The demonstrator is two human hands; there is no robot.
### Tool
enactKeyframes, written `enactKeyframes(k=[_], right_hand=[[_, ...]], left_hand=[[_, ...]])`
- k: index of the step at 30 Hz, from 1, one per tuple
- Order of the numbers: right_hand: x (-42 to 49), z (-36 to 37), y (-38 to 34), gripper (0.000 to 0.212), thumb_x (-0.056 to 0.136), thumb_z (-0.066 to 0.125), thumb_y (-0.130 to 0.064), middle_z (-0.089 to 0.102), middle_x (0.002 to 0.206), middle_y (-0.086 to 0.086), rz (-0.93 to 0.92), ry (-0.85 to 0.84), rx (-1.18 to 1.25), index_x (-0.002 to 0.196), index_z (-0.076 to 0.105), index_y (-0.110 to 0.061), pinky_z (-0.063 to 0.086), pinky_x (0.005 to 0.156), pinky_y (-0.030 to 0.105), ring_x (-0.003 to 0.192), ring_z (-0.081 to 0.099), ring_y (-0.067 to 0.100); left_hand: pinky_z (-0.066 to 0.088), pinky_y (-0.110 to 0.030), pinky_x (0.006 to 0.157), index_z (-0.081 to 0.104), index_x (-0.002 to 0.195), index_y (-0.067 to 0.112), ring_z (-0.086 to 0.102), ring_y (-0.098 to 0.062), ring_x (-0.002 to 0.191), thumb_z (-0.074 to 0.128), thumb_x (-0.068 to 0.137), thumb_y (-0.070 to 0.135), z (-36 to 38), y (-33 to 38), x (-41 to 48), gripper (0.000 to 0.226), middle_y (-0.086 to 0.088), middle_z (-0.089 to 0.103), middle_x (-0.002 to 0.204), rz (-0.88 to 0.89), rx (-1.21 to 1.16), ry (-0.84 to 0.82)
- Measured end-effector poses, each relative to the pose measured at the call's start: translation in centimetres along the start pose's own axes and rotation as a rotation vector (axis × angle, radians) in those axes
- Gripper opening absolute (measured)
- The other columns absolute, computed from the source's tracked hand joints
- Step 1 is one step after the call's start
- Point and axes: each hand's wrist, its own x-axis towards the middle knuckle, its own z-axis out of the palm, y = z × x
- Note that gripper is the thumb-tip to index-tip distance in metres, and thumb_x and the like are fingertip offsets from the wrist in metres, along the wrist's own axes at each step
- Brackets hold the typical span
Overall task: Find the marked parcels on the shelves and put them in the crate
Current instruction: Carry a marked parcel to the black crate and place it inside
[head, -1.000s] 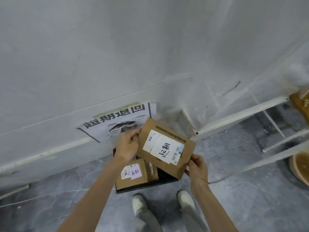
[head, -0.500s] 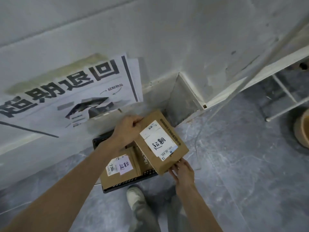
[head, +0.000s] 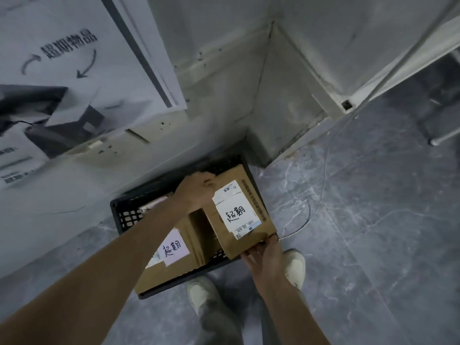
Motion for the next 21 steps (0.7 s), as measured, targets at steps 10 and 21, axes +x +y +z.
enactKeyframes(k=[10, 21], right_hand=[[7.1, 0.2, 2.3, 0.045, 0.107, 0.029, -0.043, 0.054, 0.141, 0.010, 0.001, -0.048, 0.051, 0.142, 0.049, -0.023, 0.037, 0.115, 0.052, 0.130, 0.051, 0.030], [9.4, -0.1, 2.7, 0.051, 0.108, 0.023, -0.044, 0.046, 0.148, 0.011, 0.041, -0.004, 0.131, 0.154, 0.035, -0.023, 0.034, 0.115, 0.055, 0.137, 0.044, 0.031]], left_hand=[[0.049, -0.028, 0.086, 0.061, 0.132, 0.022, 0.061, -0.020, 0.113, 0.052, 0.099, 0.029, 4.4, -3.6, 5.5, 0.034, 0.001, 0.066, 0.123, -0.046, -0.052, -0.026], [0.044, -0.029, 0.098, 0.059, 0.134, 0.018, 0.056, -0.018, 0.119, 0.056, 0.098, 0.028, 6.4, -4.1, 7.9, 0.038, 0.000, 0.062, 0.128, -0.072, -0.133, 0.004]])
